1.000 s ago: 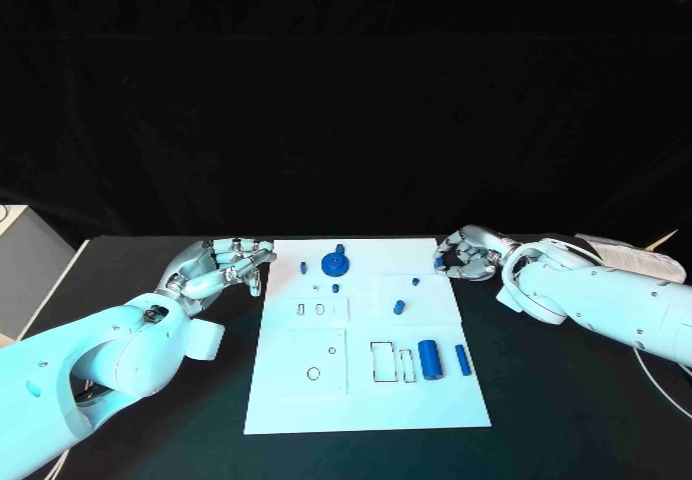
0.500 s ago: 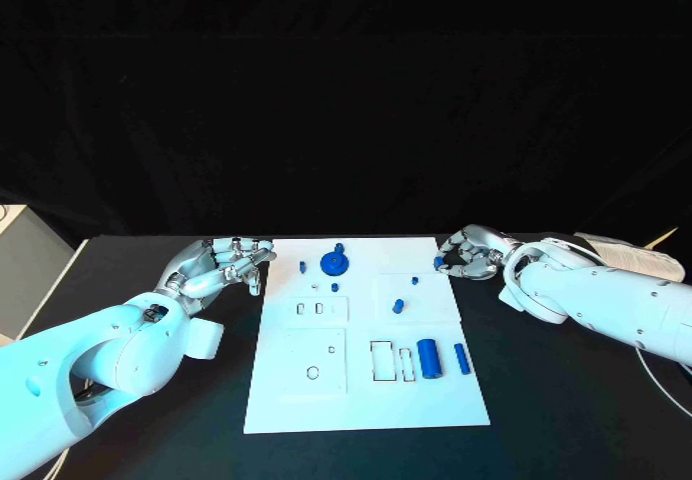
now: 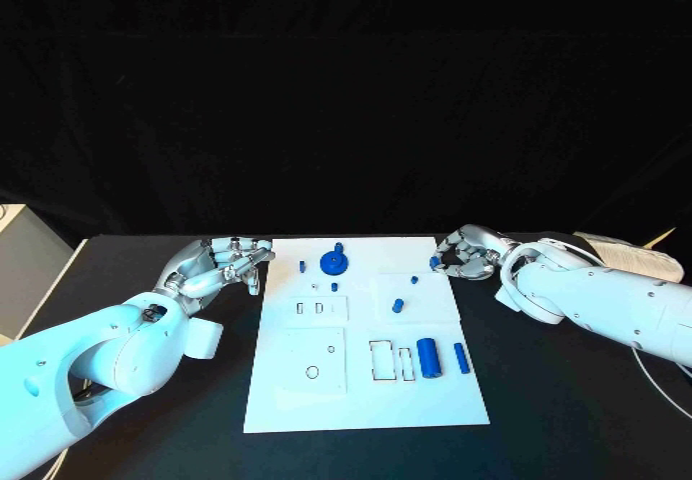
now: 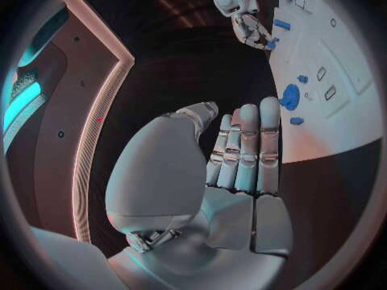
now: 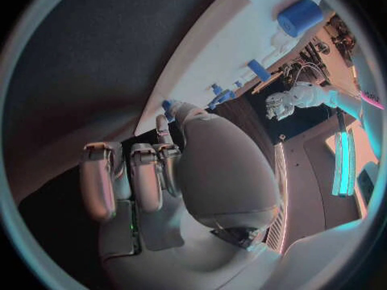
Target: Assemble the parts on the task board
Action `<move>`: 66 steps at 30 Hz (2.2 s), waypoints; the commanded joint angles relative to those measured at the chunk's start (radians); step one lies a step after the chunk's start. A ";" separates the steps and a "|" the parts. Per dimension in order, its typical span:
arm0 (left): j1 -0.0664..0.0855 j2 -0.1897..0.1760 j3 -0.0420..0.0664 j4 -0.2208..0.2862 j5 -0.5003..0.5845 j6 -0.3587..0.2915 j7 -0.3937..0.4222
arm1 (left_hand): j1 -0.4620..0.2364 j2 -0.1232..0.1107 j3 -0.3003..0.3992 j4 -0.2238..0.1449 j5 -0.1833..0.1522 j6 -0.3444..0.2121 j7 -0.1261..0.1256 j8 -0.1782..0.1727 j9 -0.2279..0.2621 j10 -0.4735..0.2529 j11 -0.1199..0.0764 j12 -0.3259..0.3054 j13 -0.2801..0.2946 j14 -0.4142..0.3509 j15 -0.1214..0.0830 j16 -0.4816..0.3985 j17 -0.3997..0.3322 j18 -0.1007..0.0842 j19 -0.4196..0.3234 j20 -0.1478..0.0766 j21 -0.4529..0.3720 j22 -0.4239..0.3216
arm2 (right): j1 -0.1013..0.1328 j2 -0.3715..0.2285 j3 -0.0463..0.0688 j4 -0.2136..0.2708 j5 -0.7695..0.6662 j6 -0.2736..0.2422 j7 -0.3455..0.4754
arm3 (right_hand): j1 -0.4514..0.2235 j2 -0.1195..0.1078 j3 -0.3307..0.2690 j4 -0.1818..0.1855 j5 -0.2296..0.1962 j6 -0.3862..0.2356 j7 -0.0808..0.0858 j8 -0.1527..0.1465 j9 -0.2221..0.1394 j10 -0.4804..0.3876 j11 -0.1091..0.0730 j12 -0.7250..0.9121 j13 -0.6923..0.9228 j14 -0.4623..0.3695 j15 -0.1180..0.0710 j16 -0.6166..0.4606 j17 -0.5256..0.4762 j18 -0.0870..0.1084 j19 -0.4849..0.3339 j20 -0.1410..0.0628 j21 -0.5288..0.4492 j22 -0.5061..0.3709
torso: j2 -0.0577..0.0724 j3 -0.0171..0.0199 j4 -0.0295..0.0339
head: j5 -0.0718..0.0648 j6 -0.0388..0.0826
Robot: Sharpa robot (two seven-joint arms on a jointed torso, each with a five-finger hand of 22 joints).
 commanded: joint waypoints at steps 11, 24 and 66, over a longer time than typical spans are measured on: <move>0.000 0.000 0.001 0.003 0.003 0.021 0.001 | -0.010 -0.002 0.004 -0.002 -0.003 -0.008 -0.002 -0.002 0.002 -0.008 0.003 0.003 0.001 -0.005 -0.001 0.005 -0.002 0.006 -0.007 0.000 0.007 0.001 | -0.003 0.006 -0.002 0.001 -0.003 -0.015 -0.004 | -0.025 -0.017 -0.018 0.016 -0.057 -0.024 0.010 -0.009 -0.009 0.029 0.006 -0.016 0.194 0.104 0.008 0.004 0.263 -0.009 0.073 0.002 0.003 0.188 | 0.000 0.0002 -0.0007 | -0.001 0.000; 0.000 0.000 0.001 0.004 0.003 0.024 -0.001 | -0.012 -0.002 0.004 -0.001 -0.004 -0.009 -0.001 -0.002 0.002 -0.008 0.003 0.002 0.001 -0.006 0.000 0.005 -0.002 0.006 -0.008 0.001 0.008 0.002 | -0.003 0.015 -0.002 -0.005 -0.005 -0.012 -0.006 | -0.018 -0.012 -0.019 0.013 -0.067 -0.026 0.011 -0.008 -0.011 0.030 0.007 -0.015 0.196 0.104 0.009 0.004 0.263 -0.009 0.073 0.004 0.004 0.189 | 0.000 0.0003 0.0003 | -0.001 0.001; 0.000 -0.003 0.001 0.004 0.003 0.021 -0.003 | -0.013 -0.002 0.004 0.000 -0.004 -0.010 -0.001 -0.003 0.003 -0.009 0.003 0.003 0.002 -0.006 0.000 0.005 -0.003 0.006 -0.009 0.001 0.010 0.002 | -0.004 0.006 -0.001 0.053 -0.003 -0.185 -0.045 | -0.057 0.026 0.026 0.001 -0.146 0.078 -0.063 0.135 0.027 0.071 -0.055 0.017 0.229 0.104 -0.060 0.004 0.263 -0.011 0.078 -0.058 0.008 0.199 | -0.002 0.0003 -0.0019 | -0.003 0.004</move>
